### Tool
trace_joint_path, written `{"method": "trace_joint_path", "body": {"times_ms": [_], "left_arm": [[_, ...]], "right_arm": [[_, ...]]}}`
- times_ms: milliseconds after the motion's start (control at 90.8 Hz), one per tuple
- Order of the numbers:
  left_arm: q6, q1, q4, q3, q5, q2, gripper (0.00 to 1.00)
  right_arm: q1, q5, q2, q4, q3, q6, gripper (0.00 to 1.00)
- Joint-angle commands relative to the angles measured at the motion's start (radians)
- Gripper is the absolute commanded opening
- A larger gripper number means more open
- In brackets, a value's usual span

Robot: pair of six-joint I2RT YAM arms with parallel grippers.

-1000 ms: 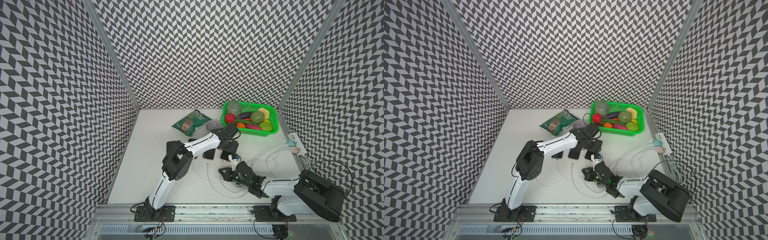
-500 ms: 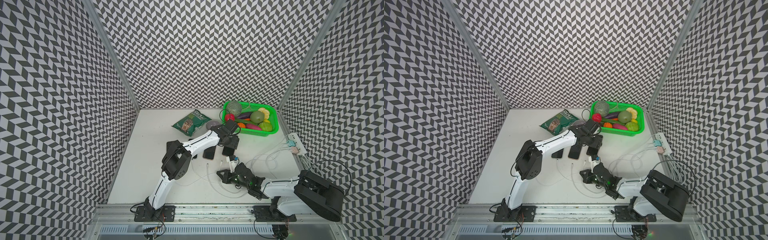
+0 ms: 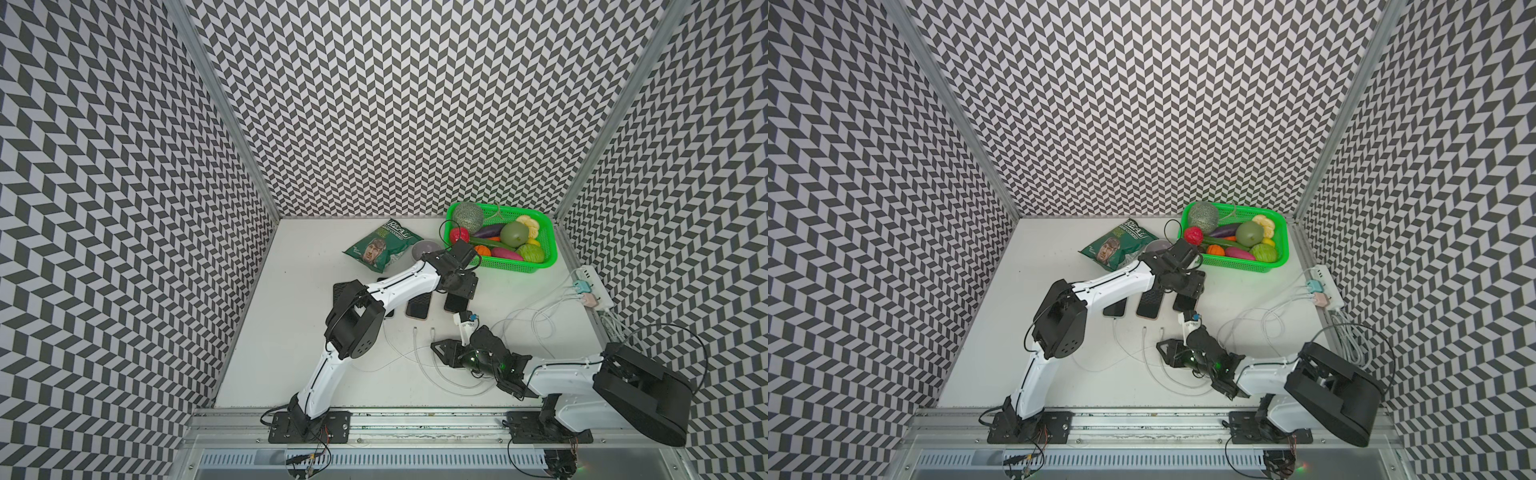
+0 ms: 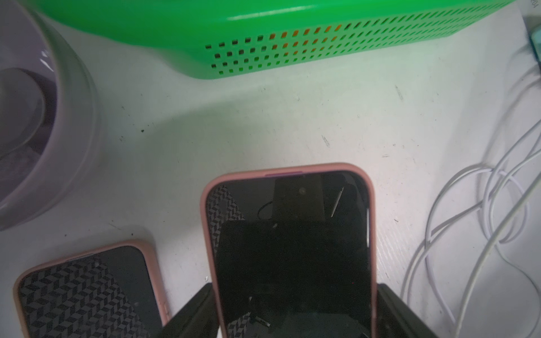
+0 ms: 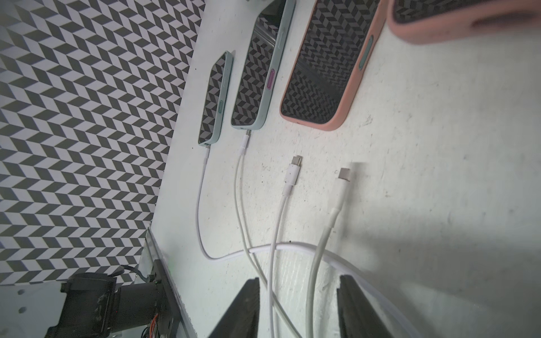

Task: Unplug the charging cable from the phone
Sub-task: Remove the charging cable from the phone, then place the phone at the center of the board.

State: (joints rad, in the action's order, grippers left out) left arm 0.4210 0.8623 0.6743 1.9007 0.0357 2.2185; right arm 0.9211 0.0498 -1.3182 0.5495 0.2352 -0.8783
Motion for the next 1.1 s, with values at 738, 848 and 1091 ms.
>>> {"method": "trace_joint_path", "body": {"times_ms": [738, 848, 1091], "left_arm": [[0.006, 0.000, -0.011, 0.061, -0.033, 0.078, 0.08], [0.009, 0.001, -0.006, 0.074, -0.033, 0.096, 0.10], [0.012, 0.006, 0.011, 0.097, -0.049, 0.129, 0.18]], "right_arm": [[-0.019, -0.339, 0.719, -0.562, -0.054, 0.121, 0.92], [-0.033, -0.354, 0.786, -0.621, -0.053, 0.129, 0.95], [-0.059, -0.379, 0.886, -0.693, -0.061, 0.143, 1.00]]}}
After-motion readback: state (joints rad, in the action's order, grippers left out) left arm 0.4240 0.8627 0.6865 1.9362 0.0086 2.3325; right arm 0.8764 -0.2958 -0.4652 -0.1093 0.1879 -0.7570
